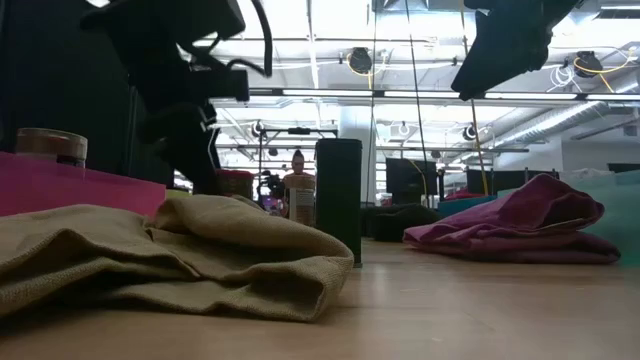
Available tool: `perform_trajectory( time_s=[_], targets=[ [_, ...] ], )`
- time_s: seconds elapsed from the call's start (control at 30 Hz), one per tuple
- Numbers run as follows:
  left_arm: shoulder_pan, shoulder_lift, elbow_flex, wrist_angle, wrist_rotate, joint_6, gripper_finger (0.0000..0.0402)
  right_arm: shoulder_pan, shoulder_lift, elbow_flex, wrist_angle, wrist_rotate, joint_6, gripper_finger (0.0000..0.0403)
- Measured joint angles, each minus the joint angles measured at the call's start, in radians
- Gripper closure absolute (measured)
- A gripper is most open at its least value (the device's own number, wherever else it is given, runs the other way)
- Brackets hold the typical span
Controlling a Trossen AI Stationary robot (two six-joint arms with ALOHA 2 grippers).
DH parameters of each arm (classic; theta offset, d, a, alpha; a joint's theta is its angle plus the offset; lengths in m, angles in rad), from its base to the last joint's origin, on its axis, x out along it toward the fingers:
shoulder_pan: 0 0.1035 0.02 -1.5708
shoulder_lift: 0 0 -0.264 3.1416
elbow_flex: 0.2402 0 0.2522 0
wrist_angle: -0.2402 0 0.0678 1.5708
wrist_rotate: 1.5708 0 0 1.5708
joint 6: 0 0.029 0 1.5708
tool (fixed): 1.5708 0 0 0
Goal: Sort spices by type
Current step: Put the red seasoning can into the dark blue bin
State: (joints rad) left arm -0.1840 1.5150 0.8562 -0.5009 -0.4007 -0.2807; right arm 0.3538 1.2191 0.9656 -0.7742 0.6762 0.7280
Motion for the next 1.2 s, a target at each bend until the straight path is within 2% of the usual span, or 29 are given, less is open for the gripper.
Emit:
perform_trajectory(
  time_s=[0.17, 0.4, 0.57, 0.73, 0.93, 1.07, 1.2],
  targets=[
    [0.000, 0.031, 0.000, 0.018, -0.009, 0.026, 0.0102, 0.000, 0.000, 0.000, 0.000, 0.004, -0.002, 0.0195],
    [-0.002, 0.028, 0.000, 0.039, -0.054, 0.058, 0.0179, 0.000, 0.000, 0.000, 0.000, 0.008, -0.008, 0.0195],
    [-0.007, 0.021, 0.000, 0.031, -0.111, 0.070, 0.0180, 0.000, 0.000, 0.000, 0.001, 0.008, -0.013, 0.0195],
    [-0.046, -0.052, 0.039, 0.036, -0.176, 0.158, 0.0180, 0.000, 0.005, 0.000, 0.028, 0.009, -0.074, 0.0195],
    [-0.096, -0.165, 0.090, 0.131, -0.156, 0.232, 0.0173, 0.002, 0.053, -0.001, 0.261, -0.010, -0.384, 0.0195],
    [-0.135, -0.165, 0.099, 0.257, -0.128, 0.305, 0.0172, 0.002, 0.120, -0.001, 0.486, -0.092, -0.571, 0.0191],
    [-0.160, -0.127, 0.099, 0.318, -0.125, 0.345, 0.0171, 0.002, 0.182, 0.000, 0.623, -0.111, -0.643, 0.0171]
  ],
)
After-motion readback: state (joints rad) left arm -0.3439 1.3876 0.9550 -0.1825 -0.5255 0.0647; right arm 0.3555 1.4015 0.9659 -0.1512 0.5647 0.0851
